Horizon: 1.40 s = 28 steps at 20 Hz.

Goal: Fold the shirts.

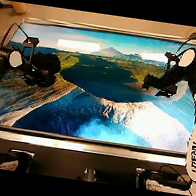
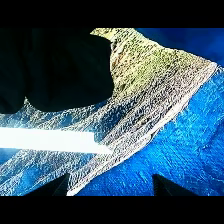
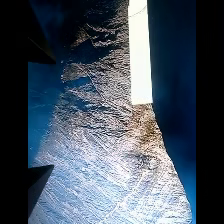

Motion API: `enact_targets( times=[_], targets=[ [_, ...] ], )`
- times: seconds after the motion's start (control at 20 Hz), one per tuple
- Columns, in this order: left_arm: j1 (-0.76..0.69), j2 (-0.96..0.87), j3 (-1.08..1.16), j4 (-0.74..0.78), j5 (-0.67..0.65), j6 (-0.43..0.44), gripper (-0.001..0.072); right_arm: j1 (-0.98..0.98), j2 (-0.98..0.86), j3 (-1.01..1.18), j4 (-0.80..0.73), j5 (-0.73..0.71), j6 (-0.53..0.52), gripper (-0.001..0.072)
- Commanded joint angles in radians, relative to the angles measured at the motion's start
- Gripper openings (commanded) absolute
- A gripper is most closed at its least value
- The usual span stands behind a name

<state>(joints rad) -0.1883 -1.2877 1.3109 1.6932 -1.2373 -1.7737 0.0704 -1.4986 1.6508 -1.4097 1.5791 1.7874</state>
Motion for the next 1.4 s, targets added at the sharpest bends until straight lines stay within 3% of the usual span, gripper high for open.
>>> enact_targets(
  times=[0.0, 0.65, 1.0, 1.15, 1.35],
  targets=[
    [0.0, -0.001, 0.0, 0.0, 0.0, 0.0, 0.0594, 0.001, 0.0, 0.0, 0.0, 0.0, 0.0, 0.0673],
    [0.0, -0.002, 0.0, 0.0, 0.004, 0.0, 0.0594, 0.001, 0.0, 0.0, 0.0, -0.001, 0.0, 0.0673],
    [0.006, -0.029, -0.014, 0.001, 0.166, 0.0, 0.0604, 0.001, 0.0, 0.0, -0.018, -0.132, -0.024, 0.0673],
    [0.062, -0.127, 0.047, 0.044, 0.296, 0.0, 0.0674, 0.001, -0.008, 0.0, -0.041, -0.185, -0.031, 0.0674],
    [0.28, -0.421, 0.378, 0.007, 0.086, -0.012, 0.0679, 0.001, -0.027, -0.002, 0.012, -0.134, -0.045, 0.0673]
  ],
)
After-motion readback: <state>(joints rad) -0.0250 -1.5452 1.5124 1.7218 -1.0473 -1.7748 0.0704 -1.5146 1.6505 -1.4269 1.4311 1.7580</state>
